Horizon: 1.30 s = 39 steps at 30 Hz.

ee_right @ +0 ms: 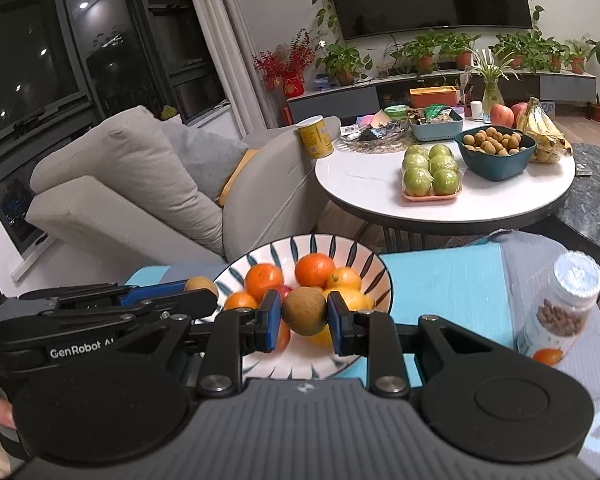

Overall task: Organize fruits
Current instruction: 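Lift and carry both held brown fruits over the striped bowl, then open both tools to drop the brown fruits into the bowl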

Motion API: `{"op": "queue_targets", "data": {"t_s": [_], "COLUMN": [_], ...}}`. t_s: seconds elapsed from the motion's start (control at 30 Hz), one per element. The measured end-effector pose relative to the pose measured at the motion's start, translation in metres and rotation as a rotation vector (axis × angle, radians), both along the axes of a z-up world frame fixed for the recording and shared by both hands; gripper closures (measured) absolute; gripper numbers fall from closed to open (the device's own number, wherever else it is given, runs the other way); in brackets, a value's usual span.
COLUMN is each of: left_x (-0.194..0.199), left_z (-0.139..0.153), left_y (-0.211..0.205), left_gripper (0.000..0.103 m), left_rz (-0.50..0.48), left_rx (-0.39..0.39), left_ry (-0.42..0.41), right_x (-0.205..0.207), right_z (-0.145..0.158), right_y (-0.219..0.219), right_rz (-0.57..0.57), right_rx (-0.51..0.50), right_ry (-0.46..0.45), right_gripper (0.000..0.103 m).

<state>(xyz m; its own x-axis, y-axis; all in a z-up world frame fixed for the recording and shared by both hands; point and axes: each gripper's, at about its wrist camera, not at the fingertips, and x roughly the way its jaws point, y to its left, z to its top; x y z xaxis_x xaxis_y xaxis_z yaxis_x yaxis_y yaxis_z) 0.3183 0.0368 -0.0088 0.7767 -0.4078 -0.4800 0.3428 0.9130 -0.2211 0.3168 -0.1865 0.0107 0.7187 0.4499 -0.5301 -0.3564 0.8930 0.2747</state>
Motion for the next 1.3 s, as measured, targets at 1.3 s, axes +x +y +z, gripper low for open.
{"op": "queue_targets", "data": {"t_s": [1.3], "left_x": [0.097], "left_z": [-0.028], "left_y": [-0.004], "left_gripper": [0.069], "left_rz": [-0.026], "left_rx": [0.02], "left_ry": [0.123], "right_x": [0.086], "right_z": [-0.027], "right_y": [-0.004], "right_rz": [-0.036], "right_rx": [0.167], "right_ry": [0.103], "right_gripper": [0.043]}}
